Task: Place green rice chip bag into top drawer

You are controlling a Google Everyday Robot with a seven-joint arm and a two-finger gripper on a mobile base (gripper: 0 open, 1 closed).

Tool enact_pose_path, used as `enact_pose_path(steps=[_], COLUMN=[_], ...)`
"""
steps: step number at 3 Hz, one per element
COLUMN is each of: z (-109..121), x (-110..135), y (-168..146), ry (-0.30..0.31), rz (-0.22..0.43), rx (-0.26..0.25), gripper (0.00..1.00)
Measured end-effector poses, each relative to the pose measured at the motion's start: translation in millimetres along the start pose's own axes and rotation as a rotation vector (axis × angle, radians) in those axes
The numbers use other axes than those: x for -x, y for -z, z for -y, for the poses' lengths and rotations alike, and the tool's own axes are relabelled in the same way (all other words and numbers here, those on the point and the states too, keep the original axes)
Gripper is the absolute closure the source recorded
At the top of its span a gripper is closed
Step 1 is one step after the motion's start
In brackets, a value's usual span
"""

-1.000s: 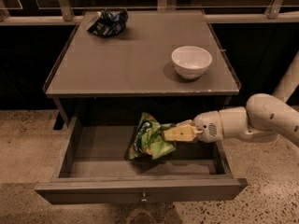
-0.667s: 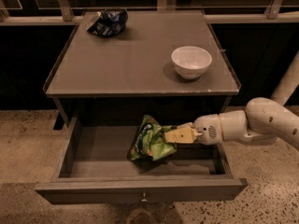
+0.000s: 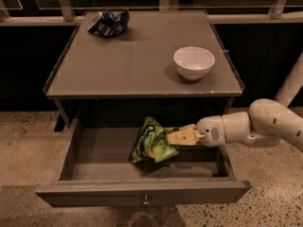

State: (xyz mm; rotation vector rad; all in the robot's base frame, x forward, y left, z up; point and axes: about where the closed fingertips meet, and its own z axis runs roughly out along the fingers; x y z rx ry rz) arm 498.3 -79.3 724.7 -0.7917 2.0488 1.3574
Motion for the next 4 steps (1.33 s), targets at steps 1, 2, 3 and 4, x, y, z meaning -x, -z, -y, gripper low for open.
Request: enact_pose_path(steps=[1, 2, 3, 4], z=[0.0, 0.0, 0.0, 0.0], x=[0.0, 0.0, 0.0, 0.0], y=[0.0, -0.1, -0.1, -0.1], ry=[0.0, 0.0, 0.0, 0.0], rz=[0.0, 0.0, 0.0, 0.0], rx=[0.0, 0.0, 0.0, 0.0], gripper=[0.35, 0.12, 0.0, 0.0])
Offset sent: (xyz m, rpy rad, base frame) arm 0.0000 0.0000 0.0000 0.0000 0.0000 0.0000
